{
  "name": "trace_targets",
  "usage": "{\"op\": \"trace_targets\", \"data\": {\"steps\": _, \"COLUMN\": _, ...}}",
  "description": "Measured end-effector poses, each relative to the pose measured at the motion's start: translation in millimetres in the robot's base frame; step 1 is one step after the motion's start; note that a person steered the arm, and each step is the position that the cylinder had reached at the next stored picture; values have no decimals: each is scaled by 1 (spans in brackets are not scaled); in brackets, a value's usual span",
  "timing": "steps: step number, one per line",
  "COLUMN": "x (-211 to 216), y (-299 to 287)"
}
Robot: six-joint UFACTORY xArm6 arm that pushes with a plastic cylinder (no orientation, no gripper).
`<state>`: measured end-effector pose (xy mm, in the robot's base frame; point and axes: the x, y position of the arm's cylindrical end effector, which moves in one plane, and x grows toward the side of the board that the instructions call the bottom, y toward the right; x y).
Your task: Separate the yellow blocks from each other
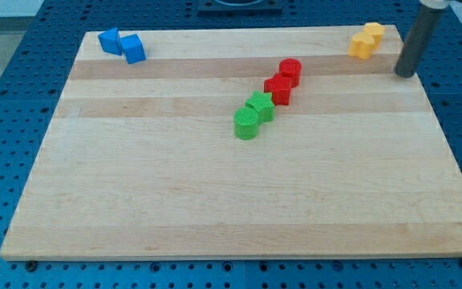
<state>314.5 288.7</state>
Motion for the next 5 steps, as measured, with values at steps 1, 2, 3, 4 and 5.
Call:
{"op": "trace_targets", "data": {"steps": 1, "x": -23, "y": 9}}
{"op": "trace_targets", "data": {"steps": 2, "x": -51, "y": 9}}
{"op": "trace_targets", "data": {"steps": 3, "x": -74, "y": 9}}
{"op": "trace_targets", "data": {"steps": 4, "x": -85, "y": 2}}
{"op": "trace_targets", "data": {"steps": 5, "x": -85, "y": -20}}
